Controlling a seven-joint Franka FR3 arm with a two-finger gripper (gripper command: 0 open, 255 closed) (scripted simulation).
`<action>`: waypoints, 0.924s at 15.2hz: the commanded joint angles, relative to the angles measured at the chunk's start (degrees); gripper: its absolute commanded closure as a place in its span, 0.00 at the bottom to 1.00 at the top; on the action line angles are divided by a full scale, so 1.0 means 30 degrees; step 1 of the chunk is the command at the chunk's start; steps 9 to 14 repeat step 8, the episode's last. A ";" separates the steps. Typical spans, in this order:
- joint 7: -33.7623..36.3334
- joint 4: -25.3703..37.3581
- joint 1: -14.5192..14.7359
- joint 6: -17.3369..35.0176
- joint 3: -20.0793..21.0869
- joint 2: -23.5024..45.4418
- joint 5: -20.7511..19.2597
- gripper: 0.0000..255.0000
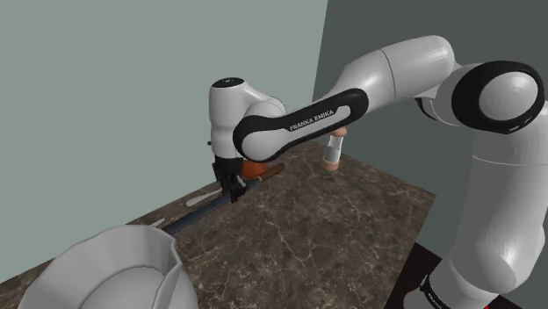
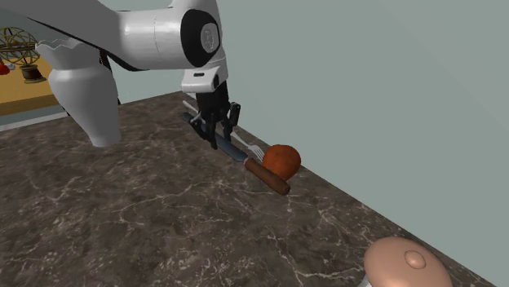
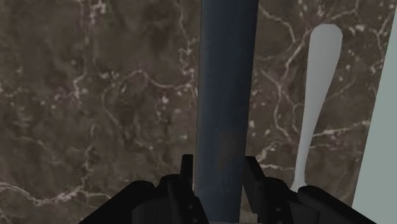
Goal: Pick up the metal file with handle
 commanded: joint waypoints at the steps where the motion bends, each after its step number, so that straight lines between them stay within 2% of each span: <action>1: -0.0160 0.0283 -0.0066 -0.0432 0.0101 -0.0213 0.0212 1.00; 6: -0.0493 0.1084 -0.0161 -0.1517 0.0298 -0.0638 0.0649 1.00; 14: -0.0503 0.1109 -0.0163 -0.1551 0.0303 -0.0651 0.0662 1.00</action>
